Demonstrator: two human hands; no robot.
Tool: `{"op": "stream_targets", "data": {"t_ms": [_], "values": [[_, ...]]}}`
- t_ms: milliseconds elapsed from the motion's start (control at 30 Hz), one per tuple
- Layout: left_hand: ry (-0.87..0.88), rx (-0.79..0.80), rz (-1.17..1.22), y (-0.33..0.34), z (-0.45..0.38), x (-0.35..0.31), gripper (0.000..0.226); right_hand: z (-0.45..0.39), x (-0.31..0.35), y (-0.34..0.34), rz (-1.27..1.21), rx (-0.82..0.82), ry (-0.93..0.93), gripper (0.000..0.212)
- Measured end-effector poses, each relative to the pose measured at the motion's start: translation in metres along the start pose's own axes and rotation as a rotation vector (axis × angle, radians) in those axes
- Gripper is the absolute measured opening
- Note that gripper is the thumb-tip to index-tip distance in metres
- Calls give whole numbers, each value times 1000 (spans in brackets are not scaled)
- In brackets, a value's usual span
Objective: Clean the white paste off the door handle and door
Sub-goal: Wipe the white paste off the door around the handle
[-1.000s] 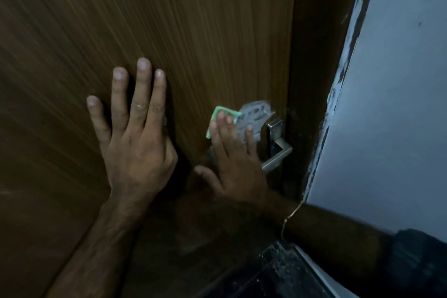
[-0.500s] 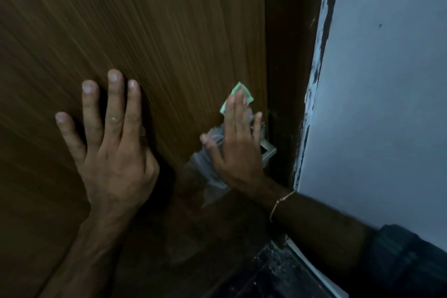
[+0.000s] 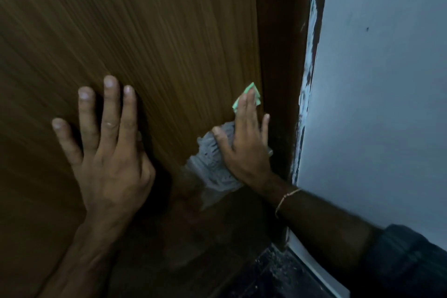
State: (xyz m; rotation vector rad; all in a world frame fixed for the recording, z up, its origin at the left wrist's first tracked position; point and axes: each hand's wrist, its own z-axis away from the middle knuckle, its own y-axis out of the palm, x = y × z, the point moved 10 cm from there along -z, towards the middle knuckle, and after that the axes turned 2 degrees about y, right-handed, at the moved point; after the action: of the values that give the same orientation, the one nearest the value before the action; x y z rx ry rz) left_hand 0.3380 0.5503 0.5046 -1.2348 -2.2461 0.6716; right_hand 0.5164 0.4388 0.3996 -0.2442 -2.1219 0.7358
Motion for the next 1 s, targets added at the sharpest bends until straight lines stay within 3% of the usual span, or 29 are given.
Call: {"op": "stream_targets", "data": {"t_ms": [100,233,333,533,667,800,933,1000], "values": [[-11,-34,-11,-4,0,1,80,10,4,7,74,52,-106,86],[12,-18,-8,-3,-1,-3,79,4,-23,4,-27,51,56,85],[-2,-66,-29,-9,0,-2,79,17,-24,13,-34,114,21,87],[0,-43,-62,-9,-1,-5,85,17,-31,17,-121,120,123,86],[3,-52,-106,-11,-7,-6,84,-1,-13,4,-199,2,150,88],[7,-58,-107,-14,-2,-6,87,17,8,15,-58,19,-40,89],[21,-60,-124,-14,-8,-8,84,-6,22,3,-171,-67,1,88],[22,-58,-115,-13,-6,-8,83,6,42,13,-102,-25,-162,89]]}}
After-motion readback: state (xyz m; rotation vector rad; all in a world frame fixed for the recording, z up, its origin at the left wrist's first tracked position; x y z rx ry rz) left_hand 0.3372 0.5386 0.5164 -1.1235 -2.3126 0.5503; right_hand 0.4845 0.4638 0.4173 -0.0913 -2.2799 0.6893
